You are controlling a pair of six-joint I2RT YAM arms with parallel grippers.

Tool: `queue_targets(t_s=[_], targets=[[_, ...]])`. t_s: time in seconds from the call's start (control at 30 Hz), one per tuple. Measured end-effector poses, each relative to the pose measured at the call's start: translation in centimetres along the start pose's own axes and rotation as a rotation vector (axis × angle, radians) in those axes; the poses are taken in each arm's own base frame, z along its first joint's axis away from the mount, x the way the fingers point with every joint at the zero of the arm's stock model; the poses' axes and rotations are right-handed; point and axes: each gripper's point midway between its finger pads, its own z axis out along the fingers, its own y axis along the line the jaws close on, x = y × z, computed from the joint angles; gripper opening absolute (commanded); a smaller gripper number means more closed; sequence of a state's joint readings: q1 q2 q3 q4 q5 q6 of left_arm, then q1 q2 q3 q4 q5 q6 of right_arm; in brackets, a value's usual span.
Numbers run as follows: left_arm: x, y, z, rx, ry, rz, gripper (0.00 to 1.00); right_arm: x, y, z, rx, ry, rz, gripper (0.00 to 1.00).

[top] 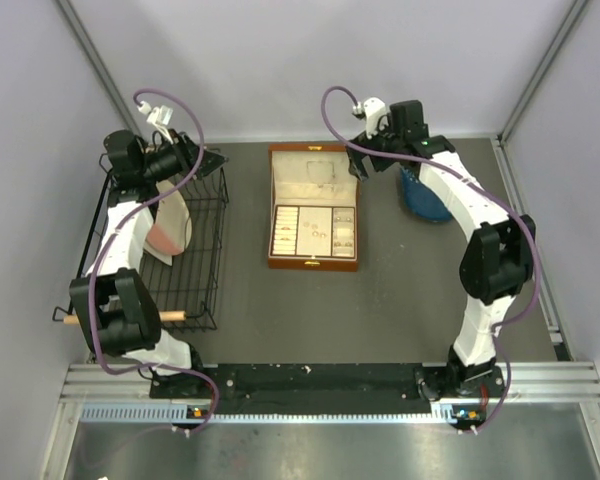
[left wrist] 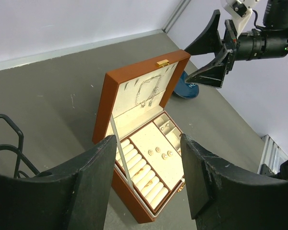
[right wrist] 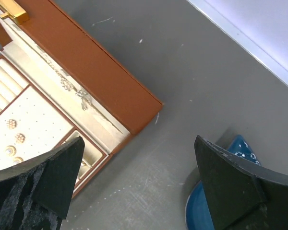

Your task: Organize the mixed jewelry

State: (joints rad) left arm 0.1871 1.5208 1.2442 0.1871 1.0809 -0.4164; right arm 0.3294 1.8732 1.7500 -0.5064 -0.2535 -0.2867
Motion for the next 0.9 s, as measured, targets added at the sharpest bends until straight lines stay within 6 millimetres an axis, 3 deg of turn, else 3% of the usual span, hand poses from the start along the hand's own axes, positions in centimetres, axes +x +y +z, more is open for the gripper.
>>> queue_targets(t_s=[0.4, 0.9], targets=[[0.7, 0.8, 0.3, 0.000, 0.014, -0.025, 0.61, -1.8, 1.1, 1.5, -0.112, -0.061, -0.013, 0.99], [0.8, 0.5, 0.3, 0.013, 0.019, -0.028, 0.61, -1.9, 3.5, 1.8, -0.258, -0.088, -0.009, 0.98]])
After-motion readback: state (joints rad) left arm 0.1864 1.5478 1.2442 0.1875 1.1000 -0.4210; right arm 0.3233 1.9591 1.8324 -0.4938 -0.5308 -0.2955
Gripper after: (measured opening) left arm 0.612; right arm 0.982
